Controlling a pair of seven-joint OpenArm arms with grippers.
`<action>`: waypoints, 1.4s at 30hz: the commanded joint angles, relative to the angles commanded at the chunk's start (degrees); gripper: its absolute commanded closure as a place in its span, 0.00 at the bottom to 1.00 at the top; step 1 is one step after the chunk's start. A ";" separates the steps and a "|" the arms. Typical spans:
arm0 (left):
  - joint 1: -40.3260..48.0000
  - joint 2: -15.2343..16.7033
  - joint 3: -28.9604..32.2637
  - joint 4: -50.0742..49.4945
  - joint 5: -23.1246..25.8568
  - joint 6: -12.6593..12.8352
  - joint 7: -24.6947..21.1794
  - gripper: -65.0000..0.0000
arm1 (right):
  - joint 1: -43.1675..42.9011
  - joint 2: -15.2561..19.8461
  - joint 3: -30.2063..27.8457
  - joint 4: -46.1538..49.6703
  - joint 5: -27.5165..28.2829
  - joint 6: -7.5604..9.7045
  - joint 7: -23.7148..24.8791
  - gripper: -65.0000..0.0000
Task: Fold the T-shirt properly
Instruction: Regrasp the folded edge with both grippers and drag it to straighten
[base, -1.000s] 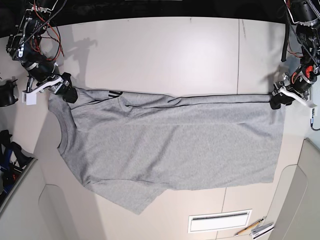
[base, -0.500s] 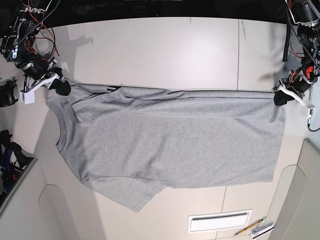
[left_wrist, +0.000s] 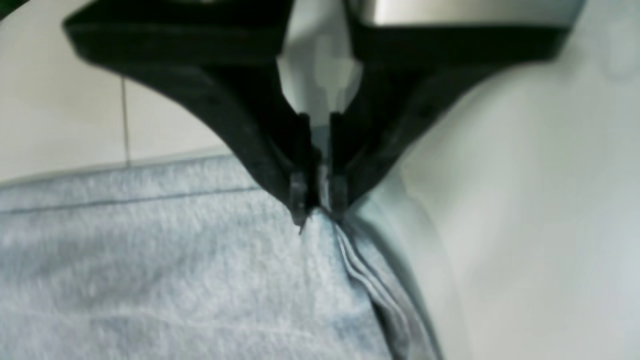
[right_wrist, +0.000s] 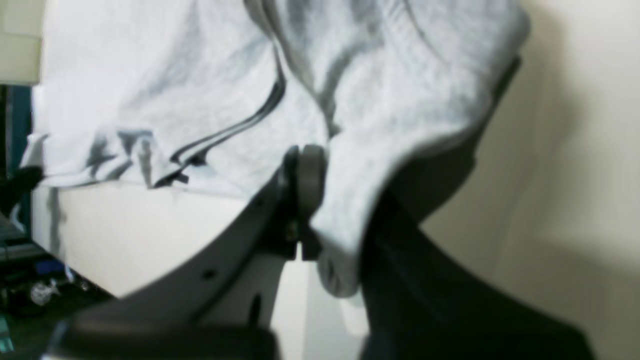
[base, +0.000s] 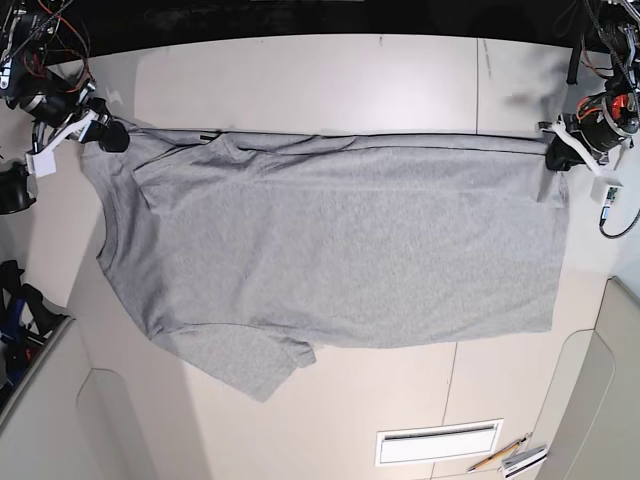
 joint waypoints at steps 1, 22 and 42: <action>0.83 0.00 -0.59 0.92 0.00 0.00 0.02 1.00 | -0.94 -0.02 0.61 0.92 0.02 -0.02 -0.02 1.00; 11.76 0.02 -3.30 4.72 -3.93 -1.01 4.79 1.00 | -9.05 5.07 2.36 6.62 0.37 -0.04 -1.09 1.00; 11.74 -0.02 -3.32 4.70 -3.85 0.52 7.56 0.55 | -9.01 5.20 4.20 6.62 -1.51 -0.35 -0.94 0.47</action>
